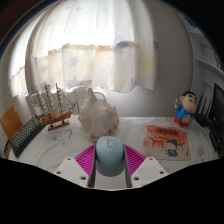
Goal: Arrange mouse
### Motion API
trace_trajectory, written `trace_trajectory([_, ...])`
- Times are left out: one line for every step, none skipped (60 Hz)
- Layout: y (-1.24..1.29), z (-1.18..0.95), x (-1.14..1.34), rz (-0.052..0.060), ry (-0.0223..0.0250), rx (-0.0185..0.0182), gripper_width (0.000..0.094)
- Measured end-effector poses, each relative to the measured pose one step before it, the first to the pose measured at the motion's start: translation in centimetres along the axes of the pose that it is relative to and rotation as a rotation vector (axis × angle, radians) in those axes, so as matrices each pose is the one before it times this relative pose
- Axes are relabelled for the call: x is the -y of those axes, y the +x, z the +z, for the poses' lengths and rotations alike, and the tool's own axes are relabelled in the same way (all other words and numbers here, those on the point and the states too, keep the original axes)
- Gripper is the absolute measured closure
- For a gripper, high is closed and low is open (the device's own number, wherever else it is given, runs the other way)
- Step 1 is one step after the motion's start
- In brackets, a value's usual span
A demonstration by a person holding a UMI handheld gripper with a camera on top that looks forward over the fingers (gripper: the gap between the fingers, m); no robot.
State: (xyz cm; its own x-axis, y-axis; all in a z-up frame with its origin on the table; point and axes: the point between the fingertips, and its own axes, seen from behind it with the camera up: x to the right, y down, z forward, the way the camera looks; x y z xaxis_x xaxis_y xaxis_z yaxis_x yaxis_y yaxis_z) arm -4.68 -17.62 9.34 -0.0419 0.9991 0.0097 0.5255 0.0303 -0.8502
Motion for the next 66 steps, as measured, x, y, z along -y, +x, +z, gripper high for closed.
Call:
trace_trajectory([0.985, -0.141, 0.926, 0.003, 0.00466, -0.01018, 0.0518])
trace_trajectory([1.091, -0.204, 0.905, 0.005, 0.00809, -0.0124, 0.0519])
trace_trajectory([1.126, -0.1, 0.863, 0.0064, 0.00947, -0.01088, 0.0519])
trace_trajectory([1.16, -0.018, 0.828, 0.008, 0.00921, -0.0119, 0.0519])
trace_trajectory([1.174, 0.061, 0.743, 0.0067, 0.00643, -0.01105, 0.0519])
trace_trajectory([1.148, 0.14, 0.631, 0.005, 0.00504, -0.00964, 0.0519])
trace_trajectory([1.199, 0.234, 0.608, 0.0038, 0.00534, -0.00861, 0.0519])
trace_trajectory([1.205, 0.275, 0.607, 0.0038, 0.00796, -0.00912, 0.0518])
trace_trajectory([1.231, 0.376, 0.557, 0.0029, 0.00991, -0.00951, 0.0519])
trace_trajectory([1.208, 0.476, 0.423, -0.0014, 0.00865, -0.00909, 0.0519])
trace_trajectory([1.195, 0.573, 0.223, -0.008, 0.00367, -0.00944, 0.0519])
trace_trajectory([1.226, 0.603, 0.035, -0.0105, -0.00137, -0.01098, 0.0519])
trace_trajectory([1.296, 0.504, 0.036, -0.0057, -0.00303, -0.01321, 0.052])
trace_trajectory([1.065, 0.743, -0.057, -0.0038, -0.0025, -0.01007, 0.052])
trace_trajectory([0.978, 0.736, -0.049, -0.0022, -0.00321, -0.00187, 0.052])
trace_trajectory([0.834, 0.76, -0.271, -0.006, -0.00257, -0.00111, 0.052])
trace_trajectory([0.782, 0.801, -0.38, -0.0092, -0.00517, -0.00037, 0.052])
trace_trajectory([0.834, 0.831, -0.493, -0.0096, -0.00796, -0.00358, 0.052])
trace_trajectory([0.85, 0.829, -0.58, -0.0092, -0.00947, -0.00678, 0.0518])
trace_trajectory([0.802, 0.85, -0.606, -0.0077, -0.00903, -0.00737, 0.0517])
trace_trajectory([0.661, 0.852, -0.612, -0.0051, -0.00829, -0.00452, 0.0518])
trace_trajectory([0.401, 0.736, -0.677, 0.0006, -0.00639, -0.00173, 0.0517])
trace_trajectory([0.349, 0.828, -0.696, 0.0026, -0.01035, 0.00518, 0.0518])
trace_trajectory([0.281, 0.825, -0.8, 0.0028, -0.01459, 0.00787, 0.0518])
trace_trajectory([0.192, 0.705, -0.783, 0.0051, -0.01463, 0.01039, 0.0518])
trace_trajectory([0.179, 0.678, -0.742, 0.0079, -0.01482, 0.00978, 0.0516])
trace_trajectory([0.195, 0.602, -0.658, 0.0089, -0.01252, 0.00696, 0.0515])
trace_trajectory([0.209, 0.536, -0.546, 0.0057, -0.00921, 0.00431, 0.0515])
trace_trajectory([0.242, 0.48, -0.478, -0.0005, -0.0076, 0.00206, 0.0513])
trace_trajectory([0.248, 0.427, -0.456, -0.0052, -0.00698, 0.00022, 0.0513])
trace_trajectory([0.277, 0.385, -0.438, -0.0073, -0.00682, -0.00226, 0.0512])
trace_trajectory([0.26, 0.345, -0.403, -0.0062, -0.00673, -0.00325, 0.0507])
trace_trajectory([0.25, 0.296, -0.373, -0.0025, -0.00687, -0.00363, 0.0504])
trace_trajectory([0.177, 0.244, -0.364, 0.0027, -0.00828, -0.00227, 0.0494])
trace_trajectory([0.064, 0.188, -0.368, 0.0096, -0.0076, -0.00269, 0.0483])
trace_trajectory([0.112, 0.129, -0.324, 0.0111, -0.01214, 0.00153, 0.0476])
trace_trajectory([-0.062, 0.131, -0.361, 0.0102, -0.01128, 0.00551, 0.0466])
trace_trajectory([-0.084, 0.071, -0.264, 0.0089, -0.01121, 0.00959, 0.0441])
trace_trajectory([-0.098, -0.015, -0.153, 0.0079, -0.00781, 0.01185, 0.0402])
trace_trajectory([-0.004, -0.073, -0.04, 0.0085, -0.00352, 0.00922, 0.0352])
trace_trajectory([0.065, -0.143, 0.0, 0.0081, -0.00378, 0.00606, 0.0286])
trace_trajectory([0.189, -0.206, 0.05, 0.0081, -0.00279, 0.00025, 0.0212])
trace_trajectory([0.254, -0.302, 0.127, 0.0066, -0.00235, -0.00322, 0.0139])
trace_trajectory([0.241, -0.376, 0.183, 0.0063, -0.00029, -0.00428, 0.0074])
trace_trajectory([0.246, -0.425, 0.18, 0.0046, -0.00116, -0.0062, 0.0078])
trace_trajectory([0.149, -0.536, 0.122, 0.0034, -0.00286, -0.00412, 0.0096])
trace_trajectory([0.121, -0.624, 0.081, 0.0009, -0.00535, -0.00474, 0.0099])
trace_trajectory([0.098, -0.72, 0.073, -0.0013, -0.00552, -0.00331, 0.0095])
trace_trajectory([0.023, -0.781, 0.11, -0.002, -0.00484, 0.00056, 0.0093])
trace_trajectory([0.034, -0.908, 0.1, -0.002, -0.00492, 0.00163, 0.0093])
trace_trajectory([0.045, -1.01, 0.076, 0.0001, -0.00534, 0.00162, 0.0091])
trace_trajectory([0.028, -1.104, 0.072, 0.0017, -0.00528, 0.00149, 0.0091])
trace_trajectory([-0.014, -1.2, 0.035, 0.0022, -0.0047, 0.00246, 0.0092])
trace_trajectory([-0.054, -1.261, -0.001, 0.0019, -0.0047, 0.00389, 0.0094])
trace_trajectory([-0.028, -1.306, -0.061, 0.0012, -0.00516, 0.00454, 0.0094])
trace_trajectory([-0.045, -1.345, -0.083, 0.0005, -0.00571, 0.00391, 0.0092])
trace_trajectory([-0.022, -1.372, -0.105, -0.0008, -0.00479, 0.00306, 0.009])
trace_trajectory([0.0, -1.329, -0.091, -0.0037, -0.00201, 0.00198, 0.0092])
trace_trajectory([-0.016, -1.302, -0.156, -0.004, -0.00107, 0.00332, 0.0092])
trace_trajectory([0.016, -1.313, -0.171, -0.0057, -0.0002, 0.00256, 0.0092])
trace_trajectory([0.041, -1.258, -0.204, -0.0055, -0.00046, 0.00059, 0.0092])
trace_trajectory([0.081, -1.214, -0.277, -0.0055, -0.00207, -0.00131, 0.0095])
trace_trajectory([0.098, -1.132, -0.328, -0.0058, -0.00375, -0.00238, 0.0093])
trace_trajectory([0.085, -1.04, -0.351, -0.0077, -0.00371, -0.00255, 0.0091])
trace_trajectory([0.062, -0.974, -0.346, -0.0083, -0.00412, -0.00143, 0.0089])
trace_trajectory([0.027, -0.937, -0.369, -0.0084, -0.00448, -0.00046, 0.0088])
